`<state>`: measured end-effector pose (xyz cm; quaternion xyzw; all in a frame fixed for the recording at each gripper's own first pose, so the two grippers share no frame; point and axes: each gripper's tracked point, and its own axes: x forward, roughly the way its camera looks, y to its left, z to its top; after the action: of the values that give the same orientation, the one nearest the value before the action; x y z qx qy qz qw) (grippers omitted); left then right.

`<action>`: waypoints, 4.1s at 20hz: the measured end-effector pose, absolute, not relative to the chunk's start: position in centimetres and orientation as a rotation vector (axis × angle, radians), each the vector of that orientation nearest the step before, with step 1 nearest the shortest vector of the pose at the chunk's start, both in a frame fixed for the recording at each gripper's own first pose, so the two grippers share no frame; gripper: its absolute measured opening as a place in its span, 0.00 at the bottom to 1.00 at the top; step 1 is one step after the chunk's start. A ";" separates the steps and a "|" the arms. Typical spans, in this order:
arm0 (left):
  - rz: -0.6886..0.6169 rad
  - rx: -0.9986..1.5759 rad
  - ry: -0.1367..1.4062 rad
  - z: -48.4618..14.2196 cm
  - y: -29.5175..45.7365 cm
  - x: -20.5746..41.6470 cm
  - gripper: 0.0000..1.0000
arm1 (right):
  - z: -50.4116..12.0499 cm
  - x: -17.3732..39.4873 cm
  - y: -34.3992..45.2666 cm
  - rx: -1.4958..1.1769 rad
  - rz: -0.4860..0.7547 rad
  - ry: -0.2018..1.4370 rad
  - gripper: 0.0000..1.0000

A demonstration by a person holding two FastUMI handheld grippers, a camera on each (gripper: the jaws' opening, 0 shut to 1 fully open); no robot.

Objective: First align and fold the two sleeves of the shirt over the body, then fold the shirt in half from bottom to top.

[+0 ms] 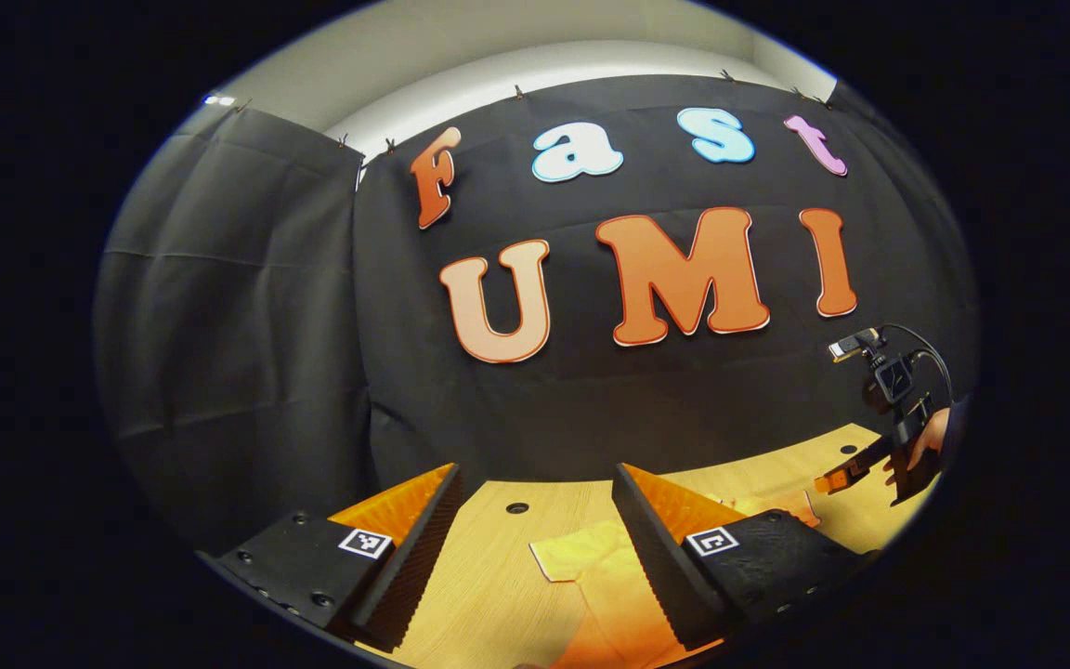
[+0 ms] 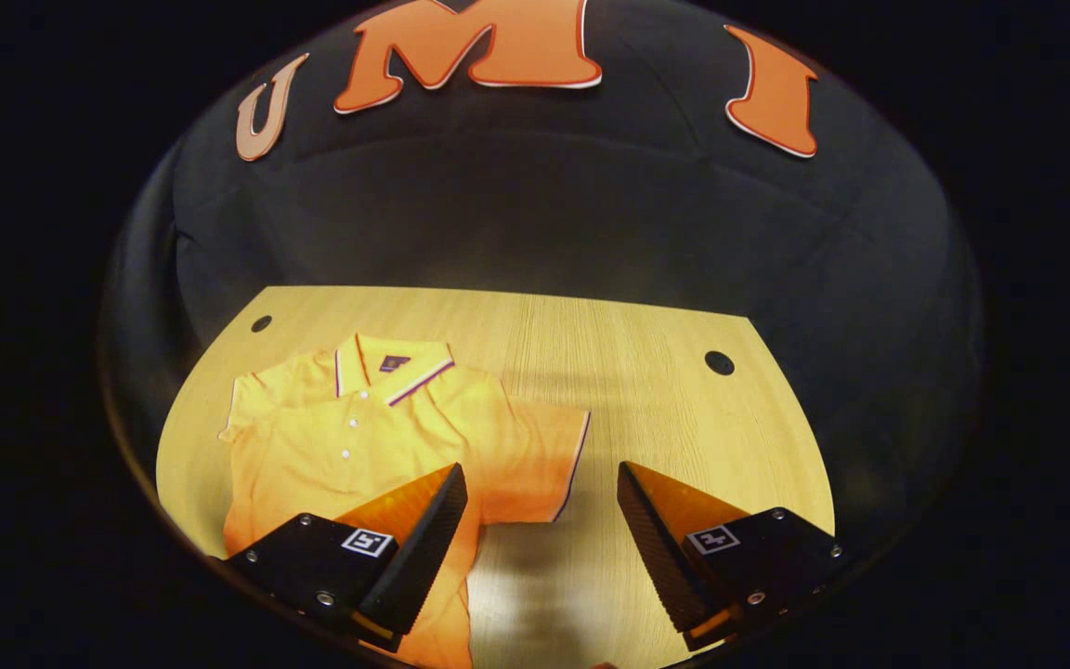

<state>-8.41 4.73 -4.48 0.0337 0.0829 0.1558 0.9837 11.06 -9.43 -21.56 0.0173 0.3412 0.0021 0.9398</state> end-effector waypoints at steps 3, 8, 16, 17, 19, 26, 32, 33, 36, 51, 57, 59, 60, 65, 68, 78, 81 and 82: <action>0.355 0.066 0.219 -5.7 5.6 -10.0 0.99 | -23.4 12.3 -9.7 0.066 0.007 0.762 0.99; 0.409 0.083 0.260 -6.3 6.1 -11.6 0.99 | -26.8 14.1 -9.9 0.148 0.012 0.892 0.97; 0.498 0.109 0.283 -6.2 7.7 -14.3 0.99 | -32.6 15.8 -11.0 0.123 -0.016 1.098 0.82; 0.502 0.110 0.287 -6.3 7.8 -14.1 0.99 | -33.2 15.9 -11.0 0.114 -0.023 1.119 0.80; 0.503 0.110 0.294 -6.3 7.7 -13.7 0.99 | -34.2 15.8 -10.4 0.129 -0.020 1.158 0.78; 0.470 0.112 0.324 -7.7 7.3 -11.4 0.99 | -34.4 16.3 -9.5 0.146 -0.005 1.180 0.43; 0.436 0.113 0.319 -7.7 6.8 -9.8 0.99 | -34.0 16.0 -9.0 0.100 0.064 1.166 0.22; 0.433 0.109 0.323 -7.8 6.8 -9.7 0.99 | -33.7 16.2 -8.8 0.114 0.053 1.150 0.22; 0.428 0.101 0.328 -8.1 6.6 -9.9 0.99 | -32.7 17.0 -7.6 0.223 0.078 1.140 0.07; 0.449 0.042 0.359 -10.0 11.2 -10.3 0.99 | -30.3 17.4 -7.8 0.186 0.076 1.139 0.28; 0.418 -0.007 0.424 -13.0 12.1 -9.4 0.99 | -33.3 17.1 -8.9 0.173 0.004 1.203 0.59; 0.438 -0.013 0.439 -13.5 12.9 -9.9 0.99 | -33.8 17.7 -8.7 0.139 -0.005 1.173 0.58; 0.446 -0.016 0.443 -13.6 13.3 -10.0 0.99 | -33.4 17.8 -8.7 0.166 -0.024 1.162 0.57; 0.476 -0.028 0.445 -13.8 14.3 -10.3 0.99 | -32.7 18.5 -8.1 0.362 -0.041 1.132 0.05; 0.470 -0.036 0.442 -14.2 14.2 -9.8 0.99 | -32.1 18.0 -6.6 0.346 0.013 1.134 0.01; 0.434 -0.072 0.428 -14.7 14.5 -8.7 0.99 | -25.3 19.1 0.8 0.326 0.181 1.024 0.02; 0.410 -0.098 0.436 -15.6 14.7 -8.2 1.00 | -23.7 18.8 2.7 0.330 0.224 0.970 0.33; 0.402 -0.107 0.439 -16.0 14.9 -8.0 0.99 | -23.1 18.5 3.5 0.331 0.249 0.960 0.41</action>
<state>-7.99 14.85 -15.99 -0.0527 0.2163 0.1978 0.9546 18.52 3.54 -23.15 0.1581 0.4586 0.1187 0.8664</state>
